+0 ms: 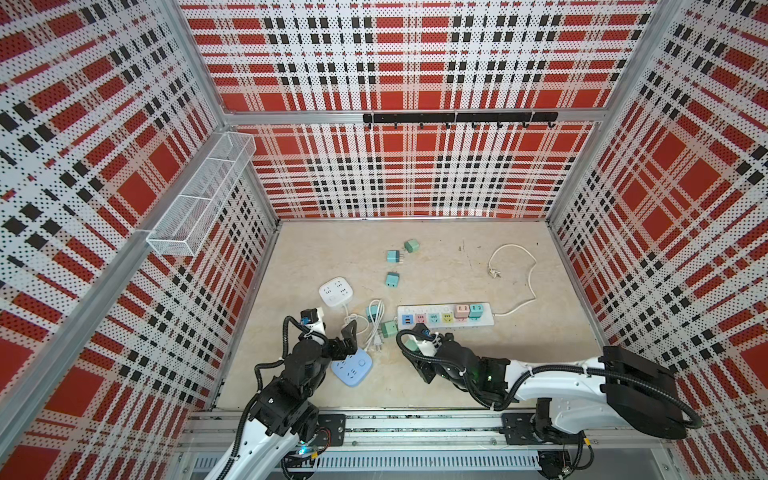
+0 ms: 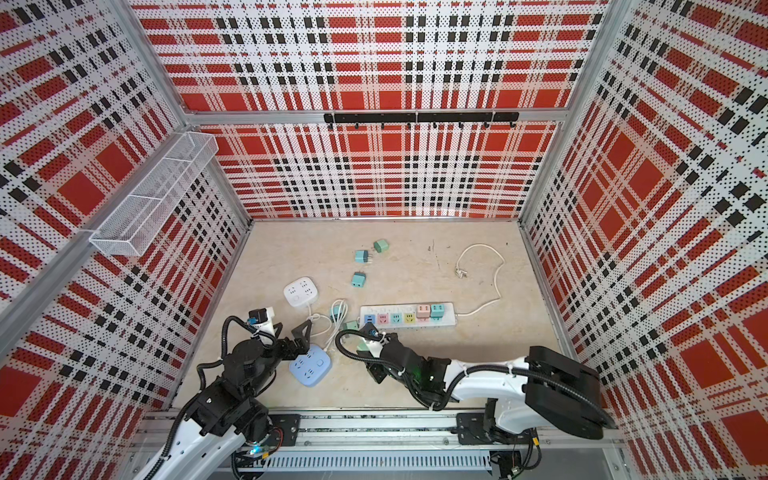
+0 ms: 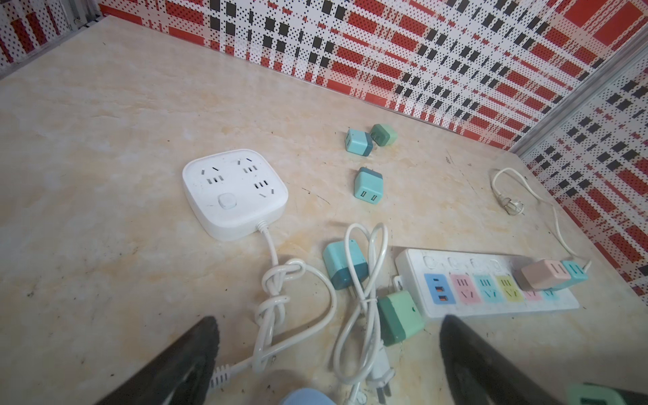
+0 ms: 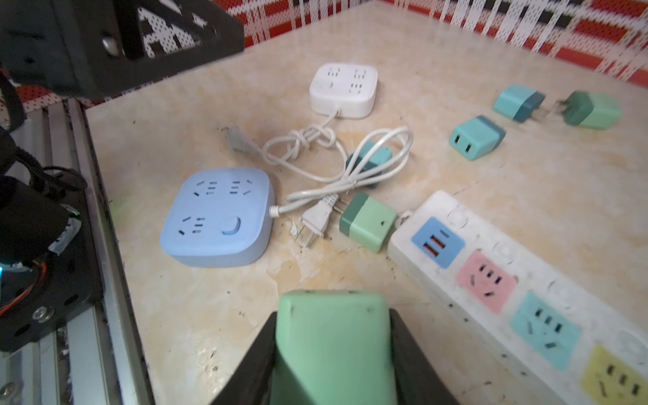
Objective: Insert the plug
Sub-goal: 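Lift the mint-green adapter toward the left gripper while the left gripper approaches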
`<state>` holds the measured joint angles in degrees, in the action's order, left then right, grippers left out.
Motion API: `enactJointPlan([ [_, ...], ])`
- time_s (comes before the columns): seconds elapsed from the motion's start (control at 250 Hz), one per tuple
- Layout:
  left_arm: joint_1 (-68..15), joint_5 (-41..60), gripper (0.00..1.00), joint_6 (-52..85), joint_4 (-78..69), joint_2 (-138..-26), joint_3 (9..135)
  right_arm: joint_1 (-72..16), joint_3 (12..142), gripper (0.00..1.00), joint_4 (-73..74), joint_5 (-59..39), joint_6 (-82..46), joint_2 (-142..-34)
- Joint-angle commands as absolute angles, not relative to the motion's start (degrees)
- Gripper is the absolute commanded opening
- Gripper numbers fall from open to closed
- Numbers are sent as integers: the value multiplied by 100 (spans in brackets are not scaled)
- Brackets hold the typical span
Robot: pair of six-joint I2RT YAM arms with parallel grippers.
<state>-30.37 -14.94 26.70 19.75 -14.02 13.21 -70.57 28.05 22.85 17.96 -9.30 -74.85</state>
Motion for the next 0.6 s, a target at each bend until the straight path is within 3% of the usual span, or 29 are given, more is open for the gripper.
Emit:
enactJointPlan([
  [0.0,-3076,-1332,99,2598,1802,-1327,1371,-7041,2578,15,3089,2168,-492,-7221],
  [0.208,-3076,-941,100,2518,1555,-1104,1345,-7040,1936,11,4157,2876,-67,-6842],
  [0.42,-3158,859,93,2676,1056,-1348,1764,-7040,1605,8,4522,3501,444,-6559],
  [0.596,-4107,989,85,2521,839,-2027,2153,-7031,1385,6,4867,3546,673,-6497],
])
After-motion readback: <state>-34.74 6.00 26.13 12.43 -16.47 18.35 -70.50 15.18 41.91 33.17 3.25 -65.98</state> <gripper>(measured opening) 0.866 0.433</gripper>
